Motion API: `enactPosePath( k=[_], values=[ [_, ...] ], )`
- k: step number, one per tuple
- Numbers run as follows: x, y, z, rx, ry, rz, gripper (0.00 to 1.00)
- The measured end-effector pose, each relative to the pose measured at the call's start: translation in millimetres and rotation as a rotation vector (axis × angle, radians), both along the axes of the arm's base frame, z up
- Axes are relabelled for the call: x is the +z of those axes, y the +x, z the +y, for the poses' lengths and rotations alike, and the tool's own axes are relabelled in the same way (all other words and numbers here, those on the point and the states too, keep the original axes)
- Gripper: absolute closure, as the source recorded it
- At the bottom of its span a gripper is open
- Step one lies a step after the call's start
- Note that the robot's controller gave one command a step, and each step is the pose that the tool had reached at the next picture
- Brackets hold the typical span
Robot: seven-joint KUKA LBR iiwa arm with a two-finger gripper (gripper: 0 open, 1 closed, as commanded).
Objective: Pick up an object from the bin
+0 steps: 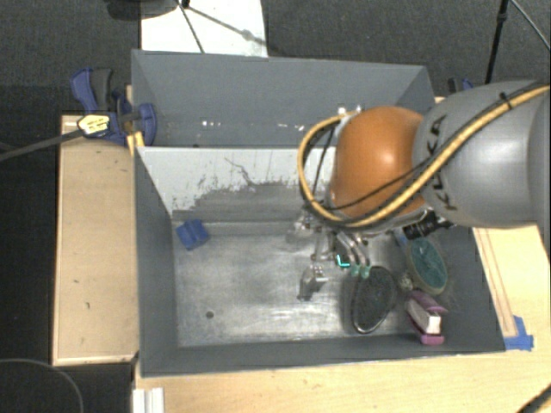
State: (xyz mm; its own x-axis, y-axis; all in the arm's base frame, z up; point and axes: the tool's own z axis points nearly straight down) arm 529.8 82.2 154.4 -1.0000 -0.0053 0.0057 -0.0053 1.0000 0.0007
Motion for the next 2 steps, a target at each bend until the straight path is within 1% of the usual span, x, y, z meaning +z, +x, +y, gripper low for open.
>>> enactPosePath(
  k=[1, 2],
  values=[
    [-47.0, -11.1, -60.1, 0.178, -0.002, -0.004, 0.0],
    [-14.2, -29.0, -124.3, 0.44, -0.002, -0.01, 0.0]
  ],
)
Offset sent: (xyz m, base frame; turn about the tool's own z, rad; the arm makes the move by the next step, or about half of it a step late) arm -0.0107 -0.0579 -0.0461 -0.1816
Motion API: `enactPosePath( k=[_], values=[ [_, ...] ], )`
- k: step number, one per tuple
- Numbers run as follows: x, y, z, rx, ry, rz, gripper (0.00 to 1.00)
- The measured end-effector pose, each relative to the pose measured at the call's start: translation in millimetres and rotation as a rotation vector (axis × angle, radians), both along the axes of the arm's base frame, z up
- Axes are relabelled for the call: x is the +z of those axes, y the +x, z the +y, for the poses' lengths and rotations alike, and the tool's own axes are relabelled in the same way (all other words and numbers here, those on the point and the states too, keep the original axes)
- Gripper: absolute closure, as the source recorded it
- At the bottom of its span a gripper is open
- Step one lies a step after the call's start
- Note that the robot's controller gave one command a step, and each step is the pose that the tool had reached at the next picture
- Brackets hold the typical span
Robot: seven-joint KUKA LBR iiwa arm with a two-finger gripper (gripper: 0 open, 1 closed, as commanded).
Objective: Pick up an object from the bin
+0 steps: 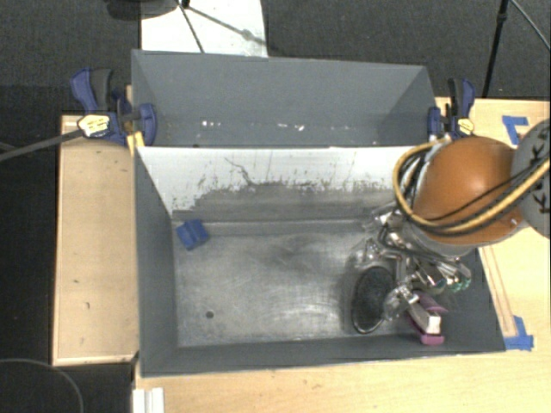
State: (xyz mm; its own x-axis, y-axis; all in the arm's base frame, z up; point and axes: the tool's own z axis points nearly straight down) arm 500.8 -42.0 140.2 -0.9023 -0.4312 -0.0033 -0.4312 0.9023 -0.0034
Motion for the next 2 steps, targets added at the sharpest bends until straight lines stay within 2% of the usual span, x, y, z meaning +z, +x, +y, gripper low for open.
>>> enactPosePath(
  k=[1, 2],
  values=[
    [-67.3, -14.8, -38.3, -0.097, 0.004, -0.013, 0.0],
    [-65.1, -14.7, -37.6, -0.097, 0.003, -0.013, 1.0]
  ],
)
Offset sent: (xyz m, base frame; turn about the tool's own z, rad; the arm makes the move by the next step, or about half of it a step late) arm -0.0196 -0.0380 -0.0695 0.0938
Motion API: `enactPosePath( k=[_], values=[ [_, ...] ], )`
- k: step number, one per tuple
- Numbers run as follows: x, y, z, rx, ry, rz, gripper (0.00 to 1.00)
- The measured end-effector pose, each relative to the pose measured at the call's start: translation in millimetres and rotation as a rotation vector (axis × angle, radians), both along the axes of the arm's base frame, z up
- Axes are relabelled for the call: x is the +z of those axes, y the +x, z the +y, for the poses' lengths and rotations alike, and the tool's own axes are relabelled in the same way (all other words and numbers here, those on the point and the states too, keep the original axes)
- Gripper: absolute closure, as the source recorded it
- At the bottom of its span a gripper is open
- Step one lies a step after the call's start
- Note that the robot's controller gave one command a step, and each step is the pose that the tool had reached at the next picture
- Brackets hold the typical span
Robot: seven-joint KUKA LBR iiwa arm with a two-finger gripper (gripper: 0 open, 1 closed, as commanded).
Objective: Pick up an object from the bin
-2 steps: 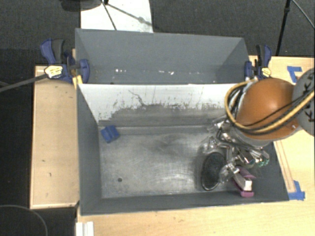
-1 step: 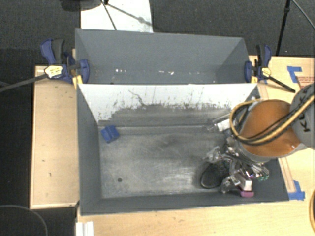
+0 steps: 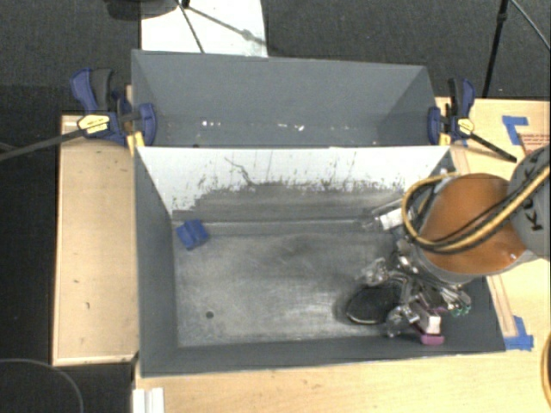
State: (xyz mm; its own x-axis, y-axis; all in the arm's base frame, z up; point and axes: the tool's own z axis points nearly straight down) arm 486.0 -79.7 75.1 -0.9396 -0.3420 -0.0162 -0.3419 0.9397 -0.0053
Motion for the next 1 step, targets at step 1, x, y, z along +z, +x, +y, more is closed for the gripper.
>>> enactPosePath(
  k=[1],
  values=[
    [193.7, 10.5, -23.0, 0.149, -0.005, 0.006, 1.0]
  ],
)
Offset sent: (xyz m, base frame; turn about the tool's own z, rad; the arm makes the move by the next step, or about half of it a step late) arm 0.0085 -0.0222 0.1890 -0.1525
